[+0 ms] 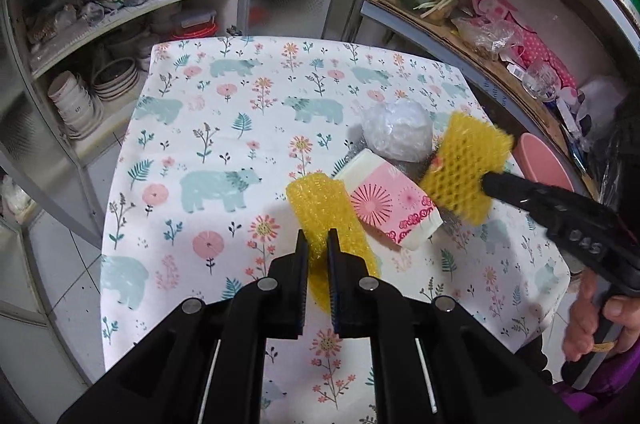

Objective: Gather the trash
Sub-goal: 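Grasp a yellow foam net with the left tool while the right tool grasps another yellow foam net, then carry both yellow foam nets over the pink bucket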

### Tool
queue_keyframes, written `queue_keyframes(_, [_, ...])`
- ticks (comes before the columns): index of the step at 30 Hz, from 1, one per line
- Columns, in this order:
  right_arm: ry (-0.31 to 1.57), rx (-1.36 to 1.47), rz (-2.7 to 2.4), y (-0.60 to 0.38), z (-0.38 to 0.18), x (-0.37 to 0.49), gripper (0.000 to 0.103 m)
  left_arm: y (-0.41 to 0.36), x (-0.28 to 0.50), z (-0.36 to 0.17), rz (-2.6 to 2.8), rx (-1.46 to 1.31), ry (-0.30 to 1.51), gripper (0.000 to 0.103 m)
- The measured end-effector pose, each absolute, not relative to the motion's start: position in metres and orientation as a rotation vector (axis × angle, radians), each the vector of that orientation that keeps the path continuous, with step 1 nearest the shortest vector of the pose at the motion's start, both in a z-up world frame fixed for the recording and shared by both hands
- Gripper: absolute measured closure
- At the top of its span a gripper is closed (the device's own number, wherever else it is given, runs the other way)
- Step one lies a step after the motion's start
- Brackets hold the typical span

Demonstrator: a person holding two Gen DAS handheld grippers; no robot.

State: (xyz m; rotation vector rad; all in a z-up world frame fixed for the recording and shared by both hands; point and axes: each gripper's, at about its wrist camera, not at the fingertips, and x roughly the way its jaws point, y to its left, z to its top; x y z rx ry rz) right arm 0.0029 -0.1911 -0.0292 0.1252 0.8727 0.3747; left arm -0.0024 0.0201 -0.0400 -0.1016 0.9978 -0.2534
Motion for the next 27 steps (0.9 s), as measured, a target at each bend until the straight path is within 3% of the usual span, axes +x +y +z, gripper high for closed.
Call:
queue_keyframes(11, [0.760, 0.201, 0.341, -0.233, 0.007, -0.011, 0.097, -0.006, 0.012, -0.006, -0.270, -0.044, 0.893, 0.095])
queue_keyframes(27, [0.772, 0.256, 0.231, -0.284, -0.006, -0.020, 0.096, -0.113, 0.030, 0.014, -0.441, 0.107, 0.831, 0.095])
